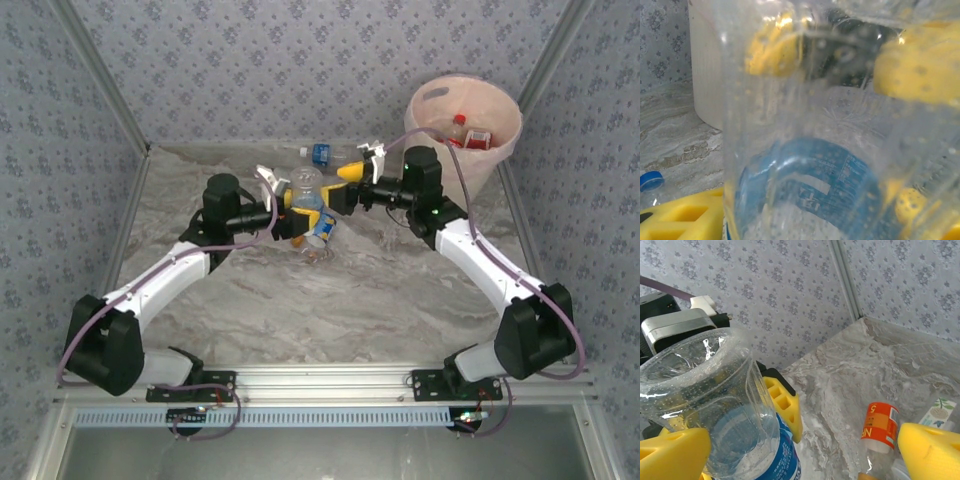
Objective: Put the plastic bottles in the bin
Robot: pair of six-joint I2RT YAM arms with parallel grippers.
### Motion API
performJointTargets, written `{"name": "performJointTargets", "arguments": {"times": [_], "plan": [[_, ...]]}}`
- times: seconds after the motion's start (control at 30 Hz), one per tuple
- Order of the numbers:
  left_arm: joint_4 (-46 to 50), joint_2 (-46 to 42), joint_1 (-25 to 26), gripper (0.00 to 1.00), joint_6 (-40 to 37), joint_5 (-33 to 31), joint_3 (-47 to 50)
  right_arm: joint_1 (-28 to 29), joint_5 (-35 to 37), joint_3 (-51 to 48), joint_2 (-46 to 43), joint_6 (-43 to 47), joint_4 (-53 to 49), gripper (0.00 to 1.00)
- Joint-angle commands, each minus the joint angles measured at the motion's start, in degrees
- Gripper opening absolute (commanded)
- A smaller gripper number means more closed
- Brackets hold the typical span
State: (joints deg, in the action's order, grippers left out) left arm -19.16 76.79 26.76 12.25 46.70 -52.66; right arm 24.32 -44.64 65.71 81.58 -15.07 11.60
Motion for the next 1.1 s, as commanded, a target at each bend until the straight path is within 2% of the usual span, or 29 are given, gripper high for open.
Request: {"name": "performJointTargets", "arguments": {"times": [0.0, 0.13, 0.4, 0.6, 0.9, 1.07], "plan": [[-3.7, 1.3, 1.0, 0.63, 2.1, 2.3, -3.2, 3.6, -8.4, 2.1, 1.6, -1.8, 4.7, 1.00], [-4.8, 1.5, 0.4, 0.62, 3.6, 2.3, -3.1, 2.8, -9.1, 1.6, 0.9, -2.9, 6.7, 1.00], [-2.4, 1.0, -2.4, 0.63, 3.6, 1.2, -3.2, 0.2, -4.1, 0.3, -3.4, 2.3, -0.8, 1.00], [-1.6, 1.7, -1.8, 0.63, 3.3, 1.9, -4.0, 2.6, -3.5, 1.5, -2.3, 3.7, -1.6, 1.00], [2.2, 2.4, 0.7, 0.63, -0.2, 2.1, -5.8, 7.1, -3.0, 7.0, 4.0, 3.4, -0.9, 1.00], [2.0, 2.7, 0.8, 0.63, -0.2, 3.3, -6.0, 7.7, -3.6, 8.1, 5.6, 3.2, -1.5, 0.98]]}}
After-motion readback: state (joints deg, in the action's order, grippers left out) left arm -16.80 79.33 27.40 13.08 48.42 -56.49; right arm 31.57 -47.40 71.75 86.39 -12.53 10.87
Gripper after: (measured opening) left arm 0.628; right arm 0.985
